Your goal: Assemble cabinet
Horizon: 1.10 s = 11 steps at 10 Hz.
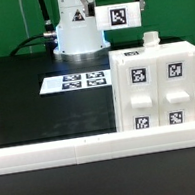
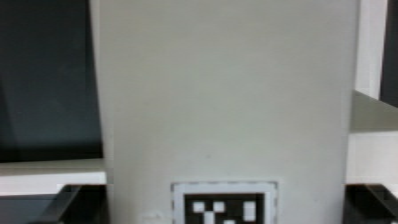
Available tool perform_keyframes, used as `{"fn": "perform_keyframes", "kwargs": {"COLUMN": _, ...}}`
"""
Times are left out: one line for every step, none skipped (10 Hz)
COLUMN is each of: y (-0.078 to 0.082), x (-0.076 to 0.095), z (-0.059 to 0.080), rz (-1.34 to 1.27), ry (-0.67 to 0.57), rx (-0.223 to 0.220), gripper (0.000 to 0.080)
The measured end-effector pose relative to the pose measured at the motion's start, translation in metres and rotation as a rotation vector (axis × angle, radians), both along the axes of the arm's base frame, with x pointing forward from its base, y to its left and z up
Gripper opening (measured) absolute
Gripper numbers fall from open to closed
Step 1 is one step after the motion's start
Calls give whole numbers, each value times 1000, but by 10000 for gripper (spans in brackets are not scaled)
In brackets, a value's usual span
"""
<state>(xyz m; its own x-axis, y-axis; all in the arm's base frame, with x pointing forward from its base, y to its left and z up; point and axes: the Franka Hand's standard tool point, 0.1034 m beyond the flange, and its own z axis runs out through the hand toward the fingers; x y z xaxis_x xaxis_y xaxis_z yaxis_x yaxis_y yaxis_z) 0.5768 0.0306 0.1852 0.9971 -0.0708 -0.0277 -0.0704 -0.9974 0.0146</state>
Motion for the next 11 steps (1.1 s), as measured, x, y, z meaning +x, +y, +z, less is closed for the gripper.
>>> {"fn": "perform_keyframes", "kwargs": {"y": 1, "x": 0, "z": 0, "rz": 1, "ry": 1, "rx": 0, "gripper": 560}}
{"fn": "perform_keyframes", "kwargs": {"y": 9, "x": 6, "z": 1, "rz": 15, "ry": 2, "rx": 0, "gripper": 560}}
{"fn": "perform_keyframes", "kwargs": {"y": 17, "x": 13, "z": 0, "rz": 16, "ry": -5, "rx": -2, "gripper": 560}}
{"fn": "perform_keyframes", "kwargs": {"y": 24, "x": 21, "z": 0, "rz": 15, "ry": -12, "rx": -1, "gripper": 560}}
{"fn": "perform_keyframes", "kwargs": {"y": 26, "x": 26, "z": -1, "rz": 18, "ry": -14, "rx": -2, "gripper": 560}}
{"fn": "perform_keyframes", "kwargs": {"y": 27, "x": 27, "z": -7, "rz": 21, "ry": -9, "rx": -4, "gripper": 560}}
{"fn": "perform_keyframes", "kwargs": {"y": 30, "x": 28, "z": -9, "rz": 23, "ry": -12, "rx": -4, "gripper": 560}}
{"fn": "perform_keyframes", "kwargs": {"y": 32, "x": 30, "z": -9, "rz": 26, "ry": -24, "rx": -3, "gripper": 560}}
{"fn": "perform_keyframes", "kwargs": {"y": 33, "x": 31, "z": -9, "rz": 28, "ry": -33, "rx": -2, "gripper": 560}}
{"fn": "perform_keyframes", "kwargs": {"y": 36, "x": 32, "z": -8, "rz": 29, "ry": -35, "rx": 0, "gripper": 560}}
{"fn": "perform_keyframes", "kwargs": {"y": 41, "x": 32, "z": -9, "rz": 28, "ry": -36, "rx": 1, "gripper": 560}}
